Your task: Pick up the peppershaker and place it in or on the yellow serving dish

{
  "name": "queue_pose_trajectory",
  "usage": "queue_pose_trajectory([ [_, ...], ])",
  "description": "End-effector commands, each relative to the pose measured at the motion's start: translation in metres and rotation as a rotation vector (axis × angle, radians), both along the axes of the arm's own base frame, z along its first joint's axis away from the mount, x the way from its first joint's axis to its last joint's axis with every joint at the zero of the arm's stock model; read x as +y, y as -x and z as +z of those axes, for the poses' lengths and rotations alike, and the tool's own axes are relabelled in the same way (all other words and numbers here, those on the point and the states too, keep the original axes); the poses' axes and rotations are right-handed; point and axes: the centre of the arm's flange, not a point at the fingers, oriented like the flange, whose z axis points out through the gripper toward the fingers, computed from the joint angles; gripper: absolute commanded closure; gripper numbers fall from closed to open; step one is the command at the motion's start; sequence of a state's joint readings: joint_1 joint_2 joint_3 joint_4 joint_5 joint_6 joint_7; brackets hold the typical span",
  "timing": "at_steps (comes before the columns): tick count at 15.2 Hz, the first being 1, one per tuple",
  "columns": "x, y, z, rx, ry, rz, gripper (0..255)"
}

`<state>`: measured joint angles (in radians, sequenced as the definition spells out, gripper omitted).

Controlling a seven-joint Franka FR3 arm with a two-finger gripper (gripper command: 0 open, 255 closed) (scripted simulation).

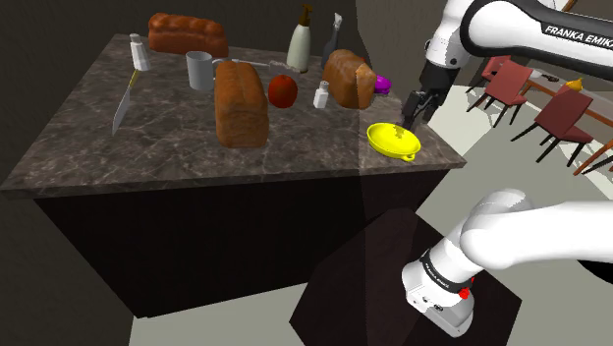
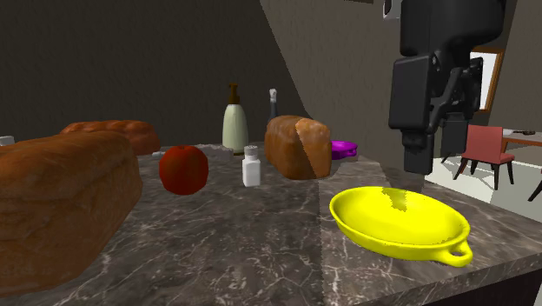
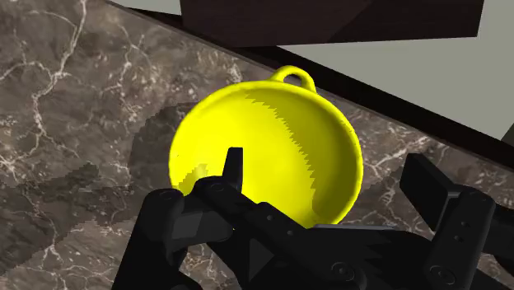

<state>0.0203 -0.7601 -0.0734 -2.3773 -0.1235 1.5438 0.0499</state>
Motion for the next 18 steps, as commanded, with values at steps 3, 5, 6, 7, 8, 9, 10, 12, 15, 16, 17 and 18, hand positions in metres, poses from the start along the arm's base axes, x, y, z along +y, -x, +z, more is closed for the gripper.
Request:
queue_pose_trajectory([
  [3, -0.002, -0.025, -0.003, -0.010, -0.002, 0.009, 0],
  [5, -0.003, -0.049, -0.005, -0.020, -0.004, 0.018, 0],
  [6, -0.004, -0.062, -0.007, -0.024, -0.005, 0.023, 0],
  [7, -0.004, -0.074, -0.008, -0.029, -0.005, 0.028, 0],
  [8, -0.005, -0.086, -0.009, -0.034, -0.006, 0.032, 0],
  [9, -0.005, -0.099, -0.010, -0.039, -0.007, 0.037, 0],
  [10, -0.006, -0.111, -0.011, -0.044, -0.008, 0.041, 0],
  [12, -0.006, -0.136, -0.012, -0.054, -0.010, 0.051, 0],
  [15, -0.007, -0.173, -0.015, -0.068, -0.013, 0.064, 0],
  [16, -0.007, -0.185, -0.015, -0.073, -0.014, 0.069, 0],
  [17, -0.007, -0.198, -0.016, -0.078, -0.014, 0.073, 0],
  [18, -0.007, -0.210, -0.016, -0.083, -0.015, 0.078, 0],
])
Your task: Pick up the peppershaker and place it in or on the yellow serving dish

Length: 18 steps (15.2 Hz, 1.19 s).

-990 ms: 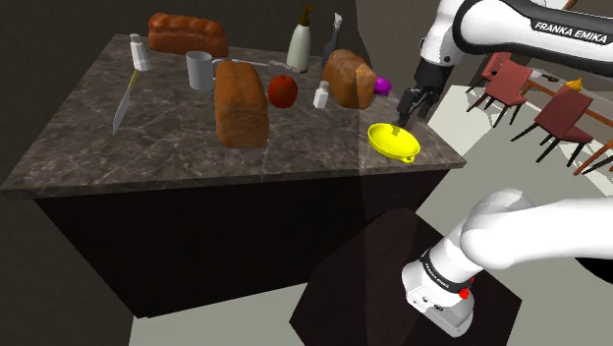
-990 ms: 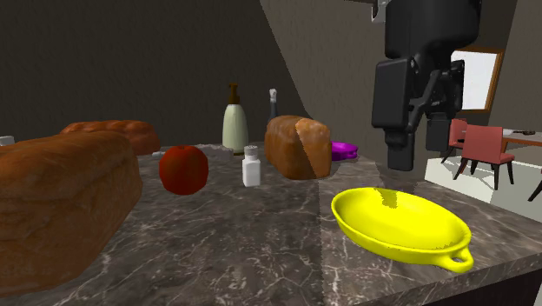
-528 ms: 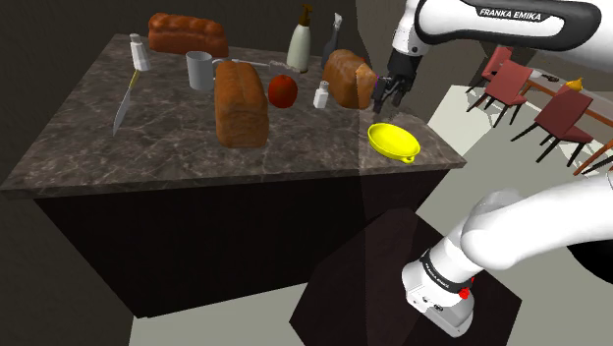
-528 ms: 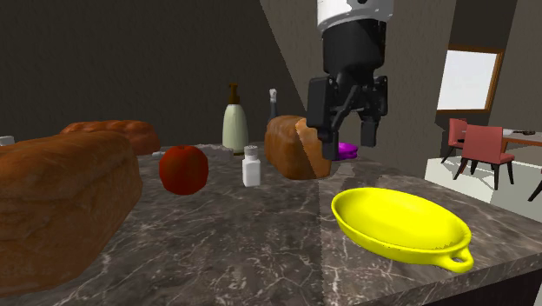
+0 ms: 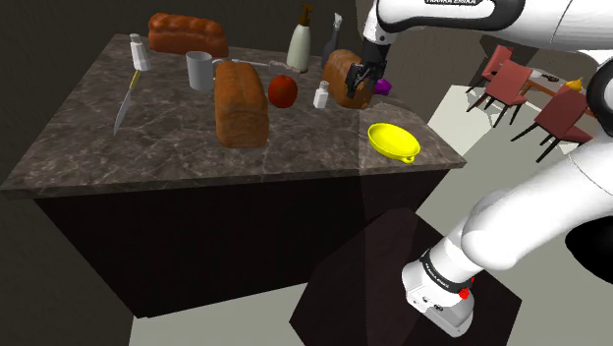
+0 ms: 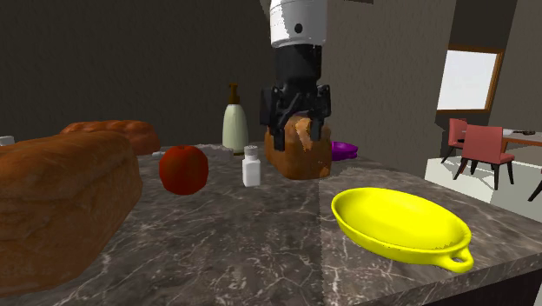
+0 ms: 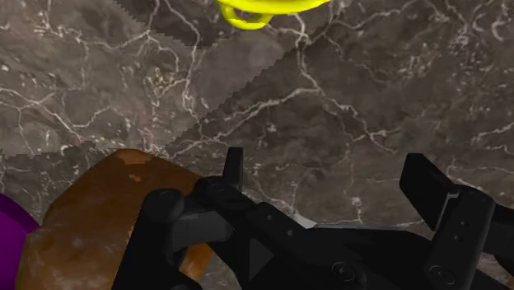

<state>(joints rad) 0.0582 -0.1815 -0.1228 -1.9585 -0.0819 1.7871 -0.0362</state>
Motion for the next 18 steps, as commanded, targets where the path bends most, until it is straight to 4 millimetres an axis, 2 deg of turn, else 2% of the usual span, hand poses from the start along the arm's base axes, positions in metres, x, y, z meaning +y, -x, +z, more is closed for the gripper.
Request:
queue_pose_trajectory([
  [1, 0.001, -0.027, -0.001, -0.010, -0.001, 0.010, 0],
  [9, 0.005, -0.126, -0.002, -0.049, -0.009, 0.047, 0],
  [10, 0.005, -0.133, -0.002, -0.052, -0.009, 0.049, 0],
  [18, 0.003, -0.136, -0.042, -0.052, -0.009, 0.049, 0],
])
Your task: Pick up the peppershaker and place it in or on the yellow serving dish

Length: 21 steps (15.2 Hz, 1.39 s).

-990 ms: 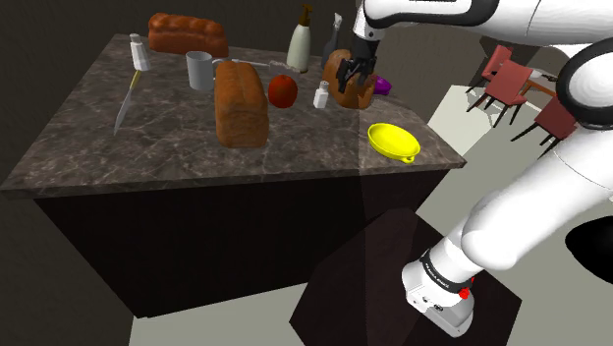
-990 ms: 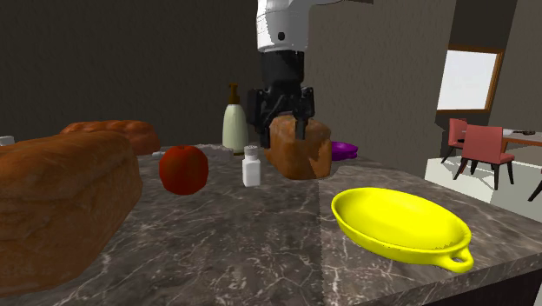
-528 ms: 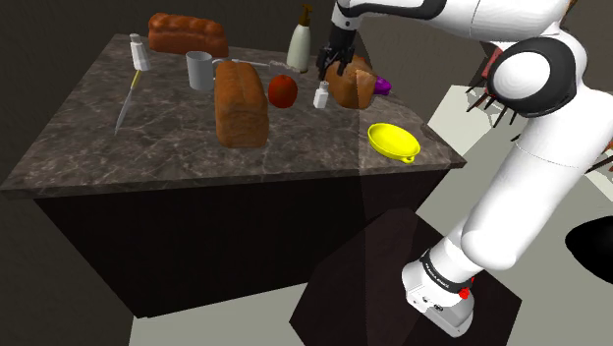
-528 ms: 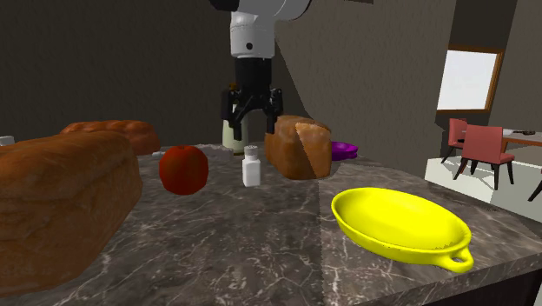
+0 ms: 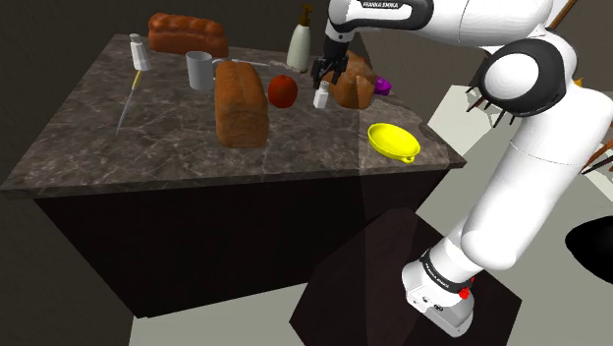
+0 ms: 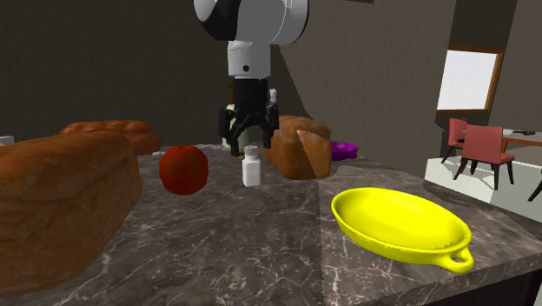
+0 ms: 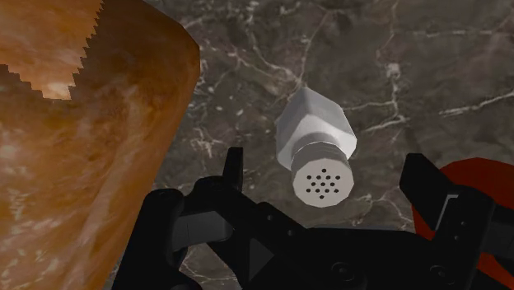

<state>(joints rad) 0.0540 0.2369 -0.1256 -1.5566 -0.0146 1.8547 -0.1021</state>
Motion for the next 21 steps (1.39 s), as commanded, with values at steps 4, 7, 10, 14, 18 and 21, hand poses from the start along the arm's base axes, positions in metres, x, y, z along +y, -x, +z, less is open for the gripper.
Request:
queue_pose_trajectory([
  [4, -0.001, 0.000, -0.004, -0.001, 0.000, 0.000, 0],
  [7, -0.001, 0.000, -0.004, -0.001, 0.000, 0.000, 0],
  [10, -0.001, 0.000, -0.004, -0.001, 0.000, 0.000, 255],
  [14, -0.001, 0.000, -0.004, -0.001, 0.000, 0.000, 255],
  [18, -0.001, 0.000, 0.001, -0.001, 0.000, 0.000, 255],
  [21, -0.001, 0.000, 0.017, -0.001, 0.000, 0.000, 255],
])
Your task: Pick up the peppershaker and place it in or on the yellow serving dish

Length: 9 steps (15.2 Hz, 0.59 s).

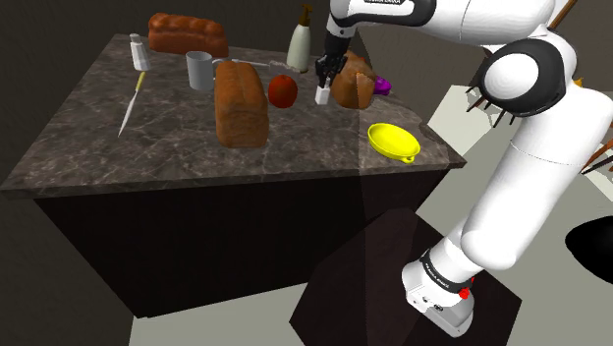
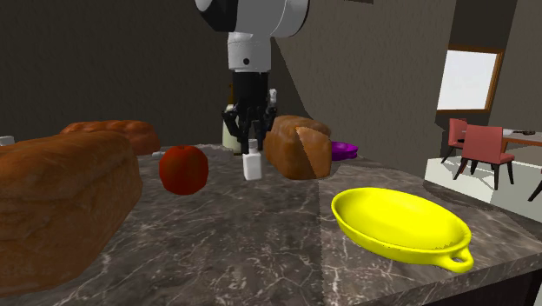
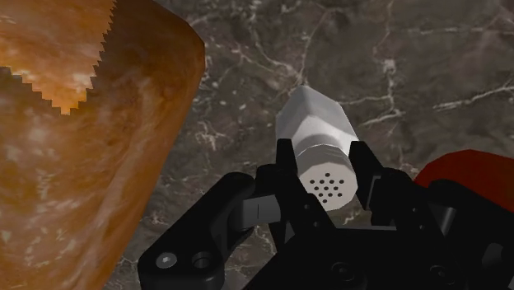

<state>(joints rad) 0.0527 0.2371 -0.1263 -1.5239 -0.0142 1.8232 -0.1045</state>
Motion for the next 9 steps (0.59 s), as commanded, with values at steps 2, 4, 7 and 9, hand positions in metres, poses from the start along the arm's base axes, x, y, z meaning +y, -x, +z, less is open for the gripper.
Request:
queue_pose_trajectory([
  [2, 0.000, 0.000, 0.015, 0.000, 0.000, 0.000, 255],
  [4, 0.000, 0.000, 0.026, 0.000, 0.000, 0.000, 255],
  [7, 0.000, 0.000, 0.041, 0.000, 0.000, 0.000, 255],
  [9, 0.000, 0.000, 0.052, 0.000, 0.000, 0.000, 255],
])
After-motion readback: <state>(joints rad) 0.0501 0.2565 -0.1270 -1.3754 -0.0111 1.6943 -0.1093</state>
